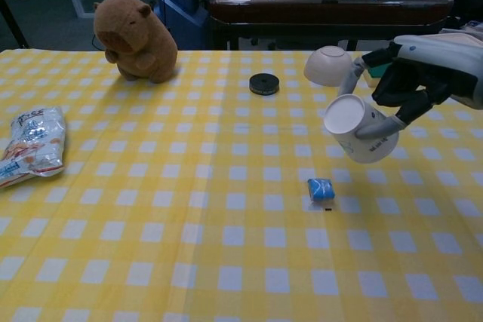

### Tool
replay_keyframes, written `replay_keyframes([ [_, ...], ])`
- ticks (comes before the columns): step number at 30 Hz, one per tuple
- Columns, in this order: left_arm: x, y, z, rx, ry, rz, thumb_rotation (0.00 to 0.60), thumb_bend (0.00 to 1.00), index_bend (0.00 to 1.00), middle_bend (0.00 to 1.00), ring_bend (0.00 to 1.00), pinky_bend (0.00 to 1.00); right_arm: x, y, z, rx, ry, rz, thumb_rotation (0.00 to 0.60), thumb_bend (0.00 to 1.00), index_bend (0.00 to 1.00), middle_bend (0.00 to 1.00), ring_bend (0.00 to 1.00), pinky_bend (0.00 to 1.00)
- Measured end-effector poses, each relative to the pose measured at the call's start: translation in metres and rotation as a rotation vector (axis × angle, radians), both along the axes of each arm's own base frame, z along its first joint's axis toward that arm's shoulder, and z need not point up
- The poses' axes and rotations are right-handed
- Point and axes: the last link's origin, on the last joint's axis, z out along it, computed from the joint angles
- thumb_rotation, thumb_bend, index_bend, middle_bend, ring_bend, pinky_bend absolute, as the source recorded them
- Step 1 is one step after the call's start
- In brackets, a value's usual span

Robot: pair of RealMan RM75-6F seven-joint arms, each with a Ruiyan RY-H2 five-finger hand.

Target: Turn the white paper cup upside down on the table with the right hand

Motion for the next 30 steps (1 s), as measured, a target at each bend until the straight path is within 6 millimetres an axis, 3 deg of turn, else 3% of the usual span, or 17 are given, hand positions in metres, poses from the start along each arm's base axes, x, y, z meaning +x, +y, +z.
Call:
replay_keyframes([
  [10,0.000,0.000,0.000,0.001,-0.003,0.001,0.600,0.19,0.33,0.29,0.24,0.40,-0.015,0.003,-0.016,0.165,-0.311,-0.074,0.600,0.00,0.50,1.00,1.00,1.00],
  [19,0.000,-0.001,0.001,0.002,-0.005,0.000,0.600,0.19,0.33,0.29,0.24,0.40,-0.038,0.000,-0.035,0.250,-0.398,-0.109,0.600,0.00,0.50,1.00,1.00,1.00],
  [30,0.000,0.000,0.001,0.002,-0.006,0.003,0.600,0.19,0.33,0.29,0.24,0.40,-0.041,-0.004,-0.050,0.315,-0.437,-0.086,0.600,0.00,0.50,1.00,1.00,1.00],
])
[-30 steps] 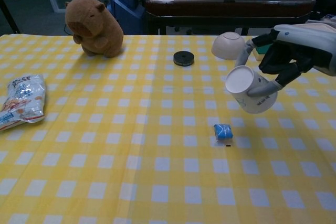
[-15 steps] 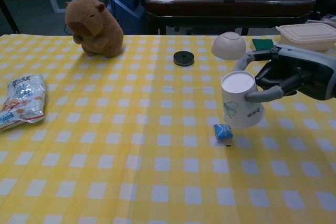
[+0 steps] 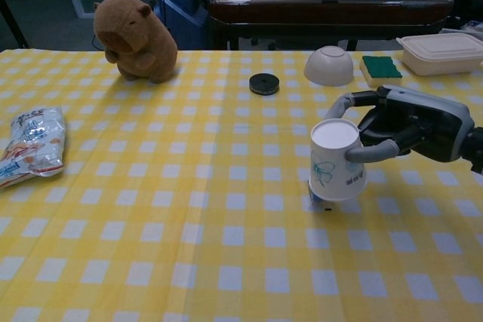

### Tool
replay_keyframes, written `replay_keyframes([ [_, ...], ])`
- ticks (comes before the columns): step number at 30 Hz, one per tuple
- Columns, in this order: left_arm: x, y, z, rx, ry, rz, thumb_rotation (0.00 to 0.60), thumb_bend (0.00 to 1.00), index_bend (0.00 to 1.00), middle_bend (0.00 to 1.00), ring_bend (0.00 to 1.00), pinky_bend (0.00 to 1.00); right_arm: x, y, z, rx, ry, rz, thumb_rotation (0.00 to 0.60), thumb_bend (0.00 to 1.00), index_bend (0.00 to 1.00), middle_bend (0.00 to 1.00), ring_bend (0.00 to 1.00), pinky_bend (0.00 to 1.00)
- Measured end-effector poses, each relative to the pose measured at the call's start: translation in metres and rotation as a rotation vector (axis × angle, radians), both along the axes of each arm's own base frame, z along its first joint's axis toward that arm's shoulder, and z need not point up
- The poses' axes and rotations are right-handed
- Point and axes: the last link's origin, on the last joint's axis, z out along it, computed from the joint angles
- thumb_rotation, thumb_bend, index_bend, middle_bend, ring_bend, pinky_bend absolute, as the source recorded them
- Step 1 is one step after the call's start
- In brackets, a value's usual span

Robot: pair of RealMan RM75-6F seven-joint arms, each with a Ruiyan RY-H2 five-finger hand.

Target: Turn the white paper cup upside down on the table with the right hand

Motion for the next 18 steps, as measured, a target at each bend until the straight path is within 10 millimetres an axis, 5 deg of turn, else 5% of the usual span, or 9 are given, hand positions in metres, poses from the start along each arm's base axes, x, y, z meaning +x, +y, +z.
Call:
replay_keyframes([
  [18,0.000,-0.001,0.002,0.001,-0.008,-0.001,0.600,0.19,0.33,0.29,0.24,0.40,0.012,-0.014,-0.018,0.006,0.058,0.029,0.600,0.00,0.50,1.00,1.00,1.00],
])
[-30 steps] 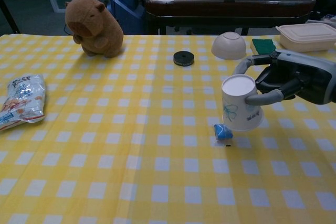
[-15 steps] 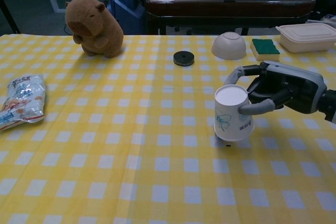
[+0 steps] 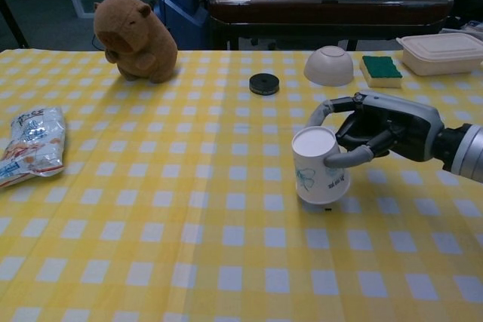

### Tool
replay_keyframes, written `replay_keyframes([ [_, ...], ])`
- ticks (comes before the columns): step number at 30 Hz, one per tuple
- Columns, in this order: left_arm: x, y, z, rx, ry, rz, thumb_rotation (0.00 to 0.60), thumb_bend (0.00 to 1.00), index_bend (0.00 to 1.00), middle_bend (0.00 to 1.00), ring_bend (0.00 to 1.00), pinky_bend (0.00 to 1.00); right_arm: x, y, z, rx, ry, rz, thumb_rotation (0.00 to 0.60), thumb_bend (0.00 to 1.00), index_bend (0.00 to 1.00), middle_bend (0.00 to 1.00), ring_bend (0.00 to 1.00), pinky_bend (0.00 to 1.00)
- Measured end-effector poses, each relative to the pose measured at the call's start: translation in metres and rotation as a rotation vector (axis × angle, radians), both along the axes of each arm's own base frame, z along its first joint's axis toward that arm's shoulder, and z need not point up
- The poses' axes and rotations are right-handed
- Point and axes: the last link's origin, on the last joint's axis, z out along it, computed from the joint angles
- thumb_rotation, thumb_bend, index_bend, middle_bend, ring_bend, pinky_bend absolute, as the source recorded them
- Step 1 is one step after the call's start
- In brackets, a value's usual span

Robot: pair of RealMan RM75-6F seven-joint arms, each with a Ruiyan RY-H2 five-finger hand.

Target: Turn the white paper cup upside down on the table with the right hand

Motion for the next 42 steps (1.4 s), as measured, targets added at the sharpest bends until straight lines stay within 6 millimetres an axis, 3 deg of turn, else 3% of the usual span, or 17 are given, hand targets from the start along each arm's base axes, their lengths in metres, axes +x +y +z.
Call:
replay_keyframes([
  [9,-0.001,0.000,0.001,0.001,-0.003,0.003,0.600,0.19,0.33,0.29,0.24,0.40,0.003,-0.002,-0.006,0.012,0.016,0.008,0.600,0.00,0.49,1.00,1.00,1.00],
  [21,-0.001,0.000,0.000,-0.002,0.001,0.004,0.600,0.19,0.33,0.29,0.24,0.40,0.001,0.000,0.001,0.030,0.022,0.038,0.600,0.00,0.22,1.00,1.00,1.00],
  [32,-0.001,0.001,0.000,-0.006,0.007,0.008,0.600,0.19,0.33,0.29,0.24,0.40,-0.003,0.009,0.032,-0.039,0.091,0.126,0.600,0.00,0.16,1.00,1.00,1.00],
  [36,-0.001,0.001,-0.002,-0.008,0.015,0.007,0.600,0.19,0.33,0.29,0.24,0.40,-0.006,0.017,0.047,-0.108,0.186,0.181,0.600,0.00,0.16,0.92,0.95,1.00],
  [39,-0.001,0.001,-0.003,-0.007,0.021,0.008,0.600,0.19,0.33,0.29,0.24,0.40,-0.009,0.023,0.059,-0.196,0.298,0.231,0.600,0.00,0.17,0.82,0.86,1.00],
  [42,0.000,0.000,-0.004,-0.009,0.029,0.007,0.600,0.19,0.33,0.29,0.24,0.40,-0.012,0.032,0.071,-0.309,0.442,0.285,0.600,0.00,0.18,0.70,0.73,0.92],
])
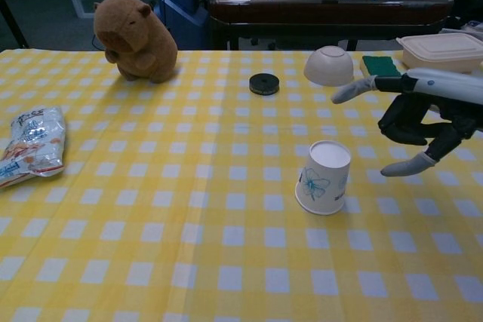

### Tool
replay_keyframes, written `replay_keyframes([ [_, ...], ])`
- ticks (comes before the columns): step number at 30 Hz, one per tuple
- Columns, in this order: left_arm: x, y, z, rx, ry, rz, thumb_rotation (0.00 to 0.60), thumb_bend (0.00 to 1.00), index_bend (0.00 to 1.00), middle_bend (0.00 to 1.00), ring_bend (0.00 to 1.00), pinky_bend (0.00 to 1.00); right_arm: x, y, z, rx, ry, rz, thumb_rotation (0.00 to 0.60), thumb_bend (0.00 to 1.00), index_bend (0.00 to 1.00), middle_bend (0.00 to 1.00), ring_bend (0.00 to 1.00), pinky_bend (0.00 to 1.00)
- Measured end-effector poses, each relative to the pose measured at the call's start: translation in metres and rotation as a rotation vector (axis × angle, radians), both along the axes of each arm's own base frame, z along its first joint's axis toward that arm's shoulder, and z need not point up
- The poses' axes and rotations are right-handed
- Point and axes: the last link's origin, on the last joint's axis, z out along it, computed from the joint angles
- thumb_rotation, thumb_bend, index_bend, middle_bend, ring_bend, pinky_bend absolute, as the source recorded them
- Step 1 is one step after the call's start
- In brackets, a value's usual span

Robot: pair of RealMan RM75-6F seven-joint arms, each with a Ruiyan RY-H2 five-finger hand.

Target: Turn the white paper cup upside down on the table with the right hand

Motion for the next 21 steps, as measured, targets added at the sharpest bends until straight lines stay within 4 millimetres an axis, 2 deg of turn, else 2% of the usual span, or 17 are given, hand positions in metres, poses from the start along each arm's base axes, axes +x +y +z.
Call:
replay_keyframes([
  [5,0.002,0.000,-0.003,-0.003,0.014,-0.011,0.600,0.19,0.33,0.29,0.24,0.40,-0.006,0.022,0.025,-0.212,0.257,0.068,0.600,0.00,0.20,0.51,0.49,0.69],
  [11,0.004,-0.002,-0.007,-0.002,0.029,-0.019,0.600,0.19,0.33,0.29,0.23,0.40,-0.024,0.061,0.067,-0.418,0.455,-0.002,0.600,0.00,0.23,0.41,0.34,0.40],
  [16,0.005,-0.003,-0.010,-0.009,0.047,-0.021,0.600,0.19,0.35,0.29,0.23,0.40,-0.047,0.089,0.095,-0.538,0.497,-0.114,0.600,0.00,0.24,0.40,0.33,0.37],
  [21,0.006,-0.003,-0.014,-0.018,0.060,-0.023,0.600,0.19,0.35,0.29,0.23,0.40,-0.063,0.102,0.110,-0.613,0.502,-0.163,0.600,0.00,0.24,0.40,0.33,0.37],
])
